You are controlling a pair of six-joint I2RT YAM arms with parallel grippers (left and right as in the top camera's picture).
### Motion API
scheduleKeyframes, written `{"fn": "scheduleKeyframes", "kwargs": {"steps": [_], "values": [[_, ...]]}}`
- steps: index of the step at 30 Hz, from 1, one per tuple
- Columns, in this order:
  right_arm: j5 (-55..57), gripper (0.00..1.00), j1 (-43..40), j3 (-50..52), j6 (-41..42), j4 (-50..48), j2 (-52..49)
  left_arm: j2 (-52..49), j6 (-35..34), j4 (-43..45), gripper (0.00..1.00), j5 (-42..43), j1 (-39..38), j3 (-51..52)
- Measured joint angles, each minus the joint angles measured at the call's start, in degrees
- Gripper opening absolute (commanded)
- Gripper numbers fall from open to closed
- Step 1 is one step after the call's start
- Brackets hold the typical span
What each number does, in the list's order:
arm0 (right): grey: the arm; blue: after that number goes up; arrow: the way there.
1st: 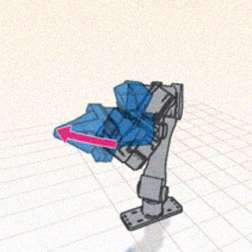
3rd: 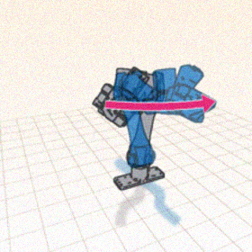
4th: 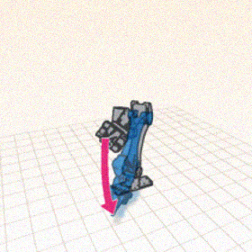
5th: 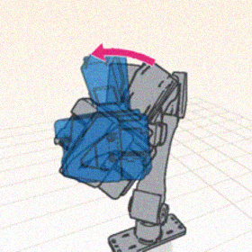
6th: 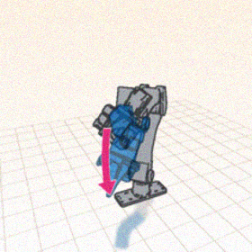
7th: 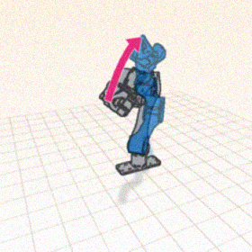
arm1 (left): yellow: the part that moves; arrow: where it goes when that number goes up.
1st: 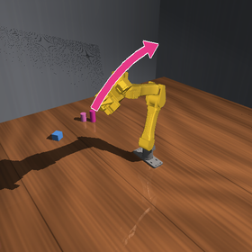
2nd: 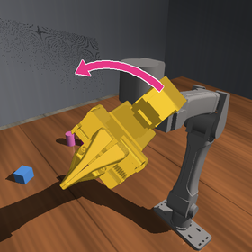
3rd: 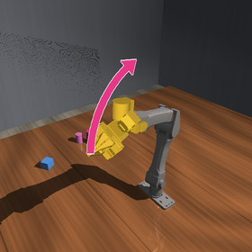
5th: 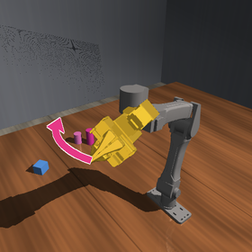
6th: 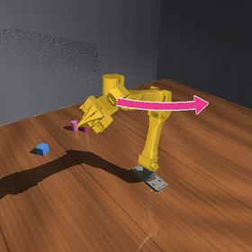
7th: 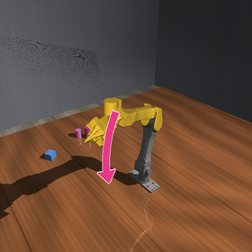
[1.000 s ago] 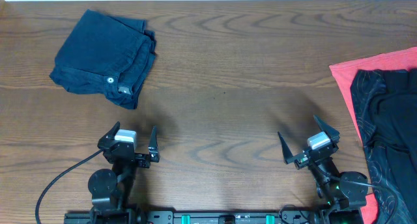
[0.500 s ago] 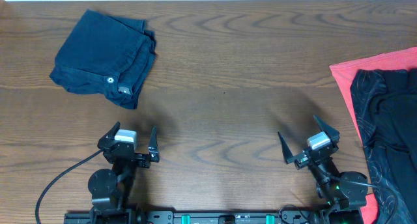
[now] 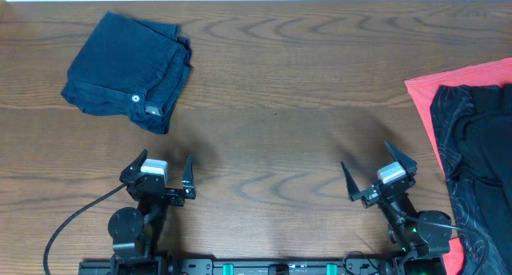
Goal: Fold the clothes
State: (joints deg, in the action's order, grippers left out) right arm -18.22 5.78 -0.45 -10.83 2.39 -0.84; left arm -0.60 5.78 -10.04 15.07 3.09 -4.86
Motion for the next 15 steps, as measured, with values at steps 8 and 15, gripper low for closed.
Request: {"fn": "scheduleKeyframes", "kwargs": {"steps": [8,15], "values": [[0.0,0.99,0.0,0.0,0.02,0.0,0.0,0.0,0.02,0.0,0.98,0.0,0.0,0.0],[0.0,0.99,0.02,0.02,0.02,0.0,0.0,0.0,0.0,0.15,0.98,1.9,0.0,0.0]]}}
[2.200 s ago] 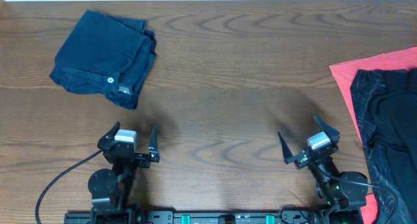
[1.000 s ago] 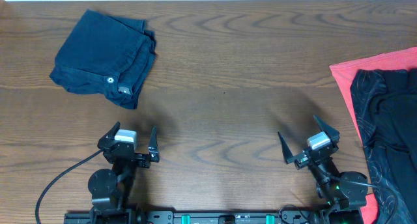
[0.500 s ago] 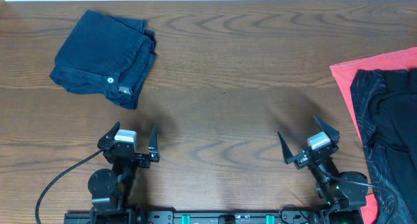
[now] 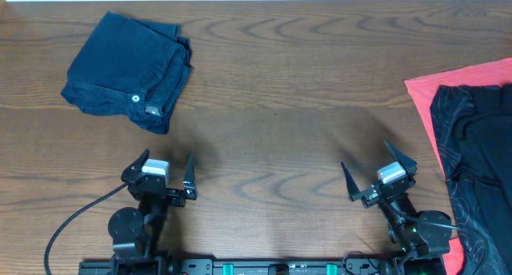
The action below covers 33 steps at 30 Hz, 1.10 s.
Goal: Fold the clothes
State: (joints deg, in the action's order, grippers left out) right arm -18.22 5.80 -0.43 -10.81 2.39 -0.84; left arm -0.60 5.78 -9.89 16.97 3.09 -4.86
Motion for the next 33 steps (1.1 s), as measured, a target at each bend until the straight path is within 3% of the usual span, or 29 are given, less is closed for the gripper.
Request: {"fn": "scheduleKeyframes", "kwargs": {"steps": [7,14,20,26,33], "values": [[-1.73,0.99,0.0,0.02,0.74,-2.4,0.0,0.0,-2.32,0.44,0.98,10.69,0.0,0.11],[-6.75,0.99,-0.02,0.02,10.49,-8.28,0.0,-0.04,-9.44,0.42,0.98,20.52,0.0,0.07],[-6.51,0.99,-0.02,-4.76,16.65,-3.08,-2.73,-5.42,-11.45,-1.75,0.98,23.8,0.0,-6.45],[-4.42,0.99,-0.02,-21.31,18.82,10.16,-18.93,-21.38,-11.72,-9.57,0.98,25.03,0.0,-22.4],[-1.22,0.99,-0.02,-43.89,18.34,26.27,-48.41,-46.1,-8.79,-32.87,0.98,24.28,0.0,-44.81]]}}
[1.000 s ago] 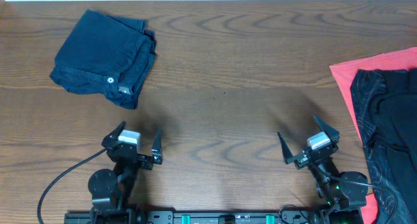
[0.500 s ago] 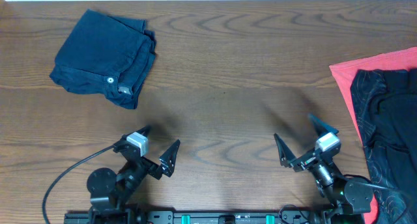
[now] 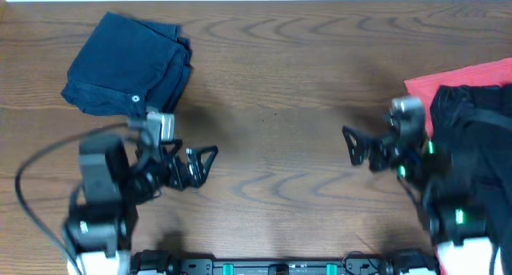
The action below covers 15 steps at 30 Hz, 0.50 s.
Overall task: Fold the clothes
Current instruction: 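Reach the right gripper to the black clothing pile on the red cloth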
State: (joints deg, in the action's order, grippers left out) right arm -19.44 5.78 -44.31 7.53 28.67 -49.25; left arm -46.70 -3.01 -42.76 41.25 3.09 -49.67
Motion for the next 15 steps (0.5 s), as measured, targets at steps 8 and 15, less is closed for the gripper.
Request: {"fn": "scheduleKeyframes", "kwargs": {"steps": [8,15], "values": [[-3.78,0.99,-0.17,-14.49,-0.24,11.45,-22.82,-15.63,5.05,-13.66,0.98,-3.32,0.0,-13.97],[9.03,0.99,-13.16,-16.0,12.59,14.29,-31.61,-18.12,6.32,-15.87,0.98,-3.56,0.0,-14.01]]}}
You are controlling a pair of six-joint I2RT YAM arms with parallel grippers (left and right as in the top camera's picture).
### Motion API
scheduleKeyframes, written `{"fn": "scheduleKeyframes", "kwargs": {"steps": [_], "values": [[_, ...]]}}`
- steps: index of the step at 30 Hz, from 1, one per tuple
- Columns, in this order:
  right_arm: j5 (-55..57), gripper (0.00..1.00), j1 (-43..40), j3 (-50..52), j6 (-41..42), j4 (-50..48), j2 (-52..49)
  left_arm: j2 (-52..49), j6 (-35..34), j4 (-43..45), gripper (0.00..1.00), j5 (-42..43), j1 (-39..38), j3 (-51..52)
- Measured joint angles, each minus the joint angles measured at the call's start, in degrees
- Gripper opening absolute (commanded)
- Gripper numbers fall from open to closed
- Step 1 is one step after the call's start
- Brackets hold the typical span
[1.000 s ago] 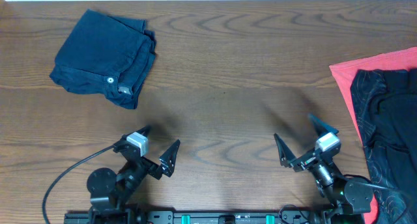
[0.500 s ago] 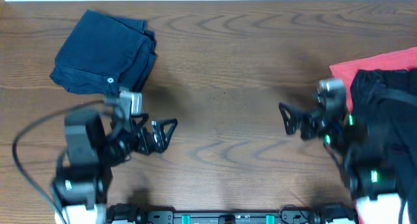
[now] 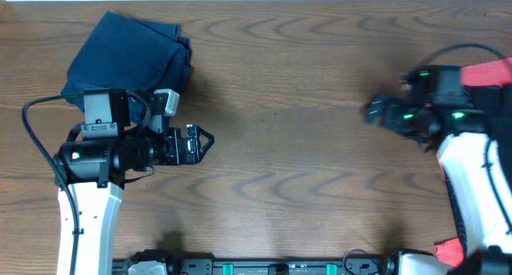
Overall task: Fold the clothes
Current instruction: 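Reach the right gripper to the black clothing pile on the red cloth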
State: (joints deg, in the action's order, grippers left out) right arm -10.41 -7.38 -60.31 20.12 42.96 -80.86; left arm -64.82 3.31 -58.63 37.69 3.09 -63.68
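A folded pair of dark blue jeans (image 3: 128, 51) lies at the far left of the table. My left gripper (image 3: 200, 143) hovers just to its right and nearer the front, pointing right over bare wood. Its fingers look apart, with nothing between them. At the right edge a red cloth (image 3: 490, 70) lies under a black garment (image 3: 504, 139), both largely hidden by my right arm. My right gripper (image 3: 376, 112) is blurred, left of the red cloth, and whether its fingers are apart cannot be told.
The brown wooden table (image 3: 280, 83) fills the view. The left arm's black cable (image 3: 36, 139) loops at the left. A scrap of red cloth (image 3: 448, 249) shows near the front right corner.
Both arms have moved further from the front edge. The left gripper now sits higher in the view beside the jeans. The right gripper has shifted up and right, nearer the red cloth.
At the first two moments both grippers rested open near the front edge, left and right, with the jeans folded at far left. Then both arms stood raised over the middle of the table. Now they are further out still, and the clothes lie unmoved.
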Motion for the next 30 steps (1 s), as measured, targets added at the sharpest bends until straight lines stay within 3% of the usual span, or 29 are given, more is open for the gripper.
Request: {"fn": "scheduleKeyframes", "kwargs": {"steps": [4,9,14,18,21,22,23,25,26,30], "values": [[5.4,0.99,-13.86,-0.66,5.29,0.04,-2.89,0.0,0.17,-0.39,0.98,-0.42,0.0,0.0],[8.59,0.92,-27.93,-0.85,9.4,-0.09,-6.49,0.0,0.2,-0.7,0.98,-0.63,0.0,0.0],[8.76,0.86,-35.12,-0.9,11.85,0.96,-11.76,0.0,0.39,-0.74,0.98,-0.66,0.0,0.0],[8.72,0.82,-36.24,-0.92,12.52,1.42,-16.74,0.0,1.25,-0.7,0.98,-0.76,0.0,0.0],[8.46,0.64,-36.22,-0.94,12.72,1.99,-20.5,0.0,1.33,-0.7,0.98,-0.83,0.0,0.0],[8.26,0.51,-36.22,-0.94,12.83,2.01,-21.59,0.0,1.42,-0.72,0.98,-0.83,0.0,0.0],[7.85,0.27,-36.22,-0.94,12.7,2.01,-22.62,0.0,1.46,-0.72,0.98,-0.83,0.0,0.0],[6.4,0.07,-36.22,-0.94,12.46,1.64,-24.0,0.0,1.49,-0.72,0.98,-0.83,0.0,0.0],[5.79,0.02,-36.2,-1.03,12.09,1.55,-24.3,0.0,1.49,-0.72,0.98,-0.83,0.0,0.0],[-3.37,0.01,-35.89,-1.07,8.85,-1.01,-24.02,0.0,1.49,-0.72,0.98,-0.83,0.0,0.0]]}}
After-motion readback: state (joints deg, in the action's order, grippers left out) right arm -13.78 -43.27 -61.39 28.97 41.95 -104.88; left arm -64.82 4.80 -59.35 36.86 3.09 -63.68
